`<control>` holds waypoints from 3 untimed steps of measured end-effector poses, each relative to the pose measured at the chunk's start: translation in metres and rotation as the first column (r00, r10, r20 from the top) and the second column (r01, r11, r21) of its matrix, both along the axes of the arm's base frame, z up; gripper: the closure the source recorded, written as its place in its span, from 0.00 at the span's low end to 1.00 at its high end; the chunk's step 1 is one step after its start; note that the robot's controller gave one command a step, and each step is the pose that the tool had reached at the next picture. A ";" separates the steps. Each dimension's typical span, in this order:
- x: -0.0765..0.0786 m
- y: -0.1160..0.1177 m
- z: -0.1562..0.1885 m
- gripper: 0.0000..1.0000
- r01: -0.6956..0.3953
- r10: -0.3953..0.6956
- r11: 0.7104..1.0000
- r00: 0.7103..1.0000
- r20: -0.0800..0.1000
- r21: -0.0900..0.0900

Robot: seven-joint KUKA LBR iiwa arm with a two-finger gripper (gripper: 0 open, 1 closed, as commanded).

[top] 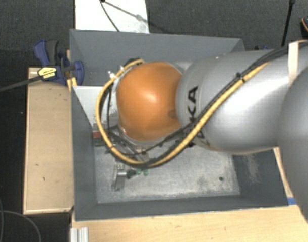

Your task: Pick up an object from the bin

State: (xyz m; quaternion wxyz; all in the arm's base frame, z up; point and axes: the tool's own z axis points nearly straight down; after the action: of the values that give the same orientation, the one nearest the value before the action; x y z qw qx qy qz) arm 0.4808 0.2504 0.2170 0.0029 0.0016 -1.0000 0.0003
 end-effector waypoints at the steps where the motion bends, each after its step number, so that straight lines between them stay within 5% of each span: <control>1: 0.023 -0.050 -0.151 0.00 0.084 -0.084 0.996 0.996 0.000 -0.003; 2: 0.033 -0.158 -0.147 0.00 0.155 -0.155 0.988 0.988 0.004 -0.003; 3: 0.052 -0.097 -0.146 0.00 0.150 -0.150 0.989 0.989 0.010 0.006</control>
Offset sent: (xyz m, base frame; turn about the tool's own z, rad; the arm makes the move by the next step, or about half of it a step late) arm 0.0242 -0.0477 -0.1470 0.0777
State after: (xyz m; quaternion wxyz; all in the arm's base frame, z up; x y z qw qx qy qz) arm 0.5327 0.1532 0.0708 -0.0021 -0.0737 -0.9973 -0.0023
